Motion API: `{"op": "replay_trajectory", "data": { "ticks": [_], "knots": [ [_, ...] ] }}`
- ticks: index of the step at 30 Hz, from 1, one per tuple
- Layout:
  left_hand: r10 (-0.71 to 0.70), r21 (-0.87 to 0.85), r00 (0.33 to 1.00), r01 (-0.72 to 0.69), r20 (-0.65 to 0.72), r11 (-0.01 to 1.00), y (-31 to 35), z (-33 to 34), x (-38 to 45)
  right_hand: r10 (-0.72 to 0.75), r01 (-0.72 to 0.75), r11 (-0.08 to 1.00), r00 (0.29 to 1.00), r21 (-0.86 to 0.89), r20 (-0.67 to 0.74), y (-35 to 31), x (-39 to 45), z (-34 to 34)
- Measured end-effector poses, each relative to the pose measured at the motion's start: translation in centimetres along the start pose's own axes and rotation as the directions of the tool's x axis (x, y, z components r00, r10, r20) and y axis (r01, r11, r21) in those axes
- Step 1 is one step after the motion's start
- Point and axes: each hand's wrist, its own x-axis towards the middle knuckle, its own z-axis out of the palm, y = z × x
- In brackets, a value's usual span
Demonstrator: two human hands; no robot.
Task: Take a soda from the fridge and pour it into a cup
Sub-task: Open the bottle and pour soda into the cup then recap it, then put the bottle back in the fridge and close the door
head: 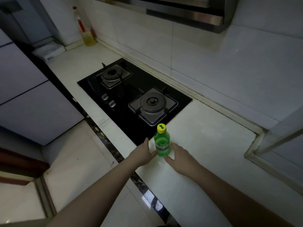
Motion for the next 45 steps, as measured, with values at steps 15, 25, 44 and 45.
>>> {"op": "replay_trajectory", "data": {
  "ticks": [15, 25, 44, 45],
  "knots": [
    [-0.06, 0.425, 0.975, 0.148, -0.214, 0.893, -11.4, -1.7, -11.8, -0.33, 0.312, 0.772, 0.941, -0.554, 0.071, -8.7, -1.2, 9.5],
    [-0.193, 0.276, 0.912, 0.302, -0.362, 0.912, -26.9, -5.6, -19.5, -0.473, 0.46, 0.608, 0.864, -0.647, 0.171, -25.2, 0.1, 20.2],
    [-0.457, 0.02, 0.712, 0.55, -0.534, 0.835, -45.2, -15.2, -26.0, -0.731, 0.731, 0.291, 0.586, -0.617, 0.349, -47.9, 3.0, 29.2],
    [-0.458, 0.015, 0.704, 0.554, -0.542, 0.833, -45.7, -16.0, -25.6, -0.737, 0.737, 0.282, 0.576, -0.614, 0.353, -48.6, 3.8, 29.3]
  ]
}}
